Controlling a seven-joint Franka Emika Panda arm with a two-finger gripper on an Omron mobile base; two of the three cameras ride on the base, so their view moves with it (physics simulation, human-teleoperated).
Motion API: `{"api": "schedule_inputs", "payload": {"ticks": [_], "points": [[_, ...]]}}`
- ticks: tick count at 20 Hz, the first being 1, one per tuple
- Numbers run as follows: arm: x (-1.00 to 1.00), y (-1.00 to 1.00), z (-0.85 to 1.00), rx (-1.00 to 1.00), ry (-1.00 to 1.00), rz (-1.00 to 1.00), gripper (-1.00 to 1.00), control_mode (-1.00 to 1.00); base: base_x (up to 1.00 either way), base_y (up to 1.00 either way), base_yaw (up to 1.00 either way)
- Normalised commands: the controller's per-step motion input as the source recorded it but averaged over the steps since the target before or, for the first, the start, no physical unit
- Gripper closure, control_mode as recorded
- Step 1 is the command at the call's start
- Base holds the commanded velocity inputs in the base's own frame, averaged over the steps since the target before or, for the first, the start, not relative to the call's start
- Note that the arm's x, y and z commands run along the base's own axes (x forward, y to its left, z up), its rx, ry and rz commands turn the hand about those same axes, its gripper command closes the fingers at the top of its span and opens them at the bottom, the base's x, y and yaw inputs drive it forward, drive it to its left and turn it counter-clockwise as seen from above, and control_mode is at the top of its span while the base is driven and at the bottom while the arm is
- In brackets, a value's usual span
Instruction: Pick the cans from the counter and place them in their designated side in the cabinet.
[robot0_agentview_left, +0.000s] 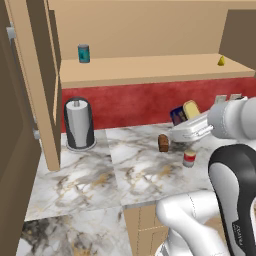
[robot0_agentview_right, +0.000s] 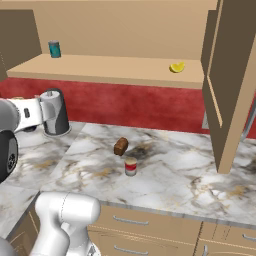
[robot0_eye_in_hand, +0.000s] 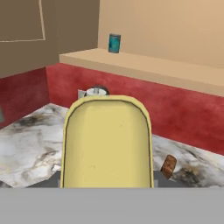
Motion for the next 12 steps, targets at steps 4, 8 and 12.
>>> {"api": "schedule_inputs", "payload": {"ticks": [4, 8, 12], "points": [[0.00, 0.00, 0.18, 0.00, -0.05, 0.01, 1.00, -1.00, 0.00, 0.00, 0.00], [0.18, 0.00, 0.08, 0.00, -0.06, 0.04, 1.00, -1.00, 0.00, 0.00, 0.00], [0.16, 0.00, 0.11, 0.00, -0.08, 0.04, 1.00, -1.00, 0.00, 0.00, 0.00]]}}
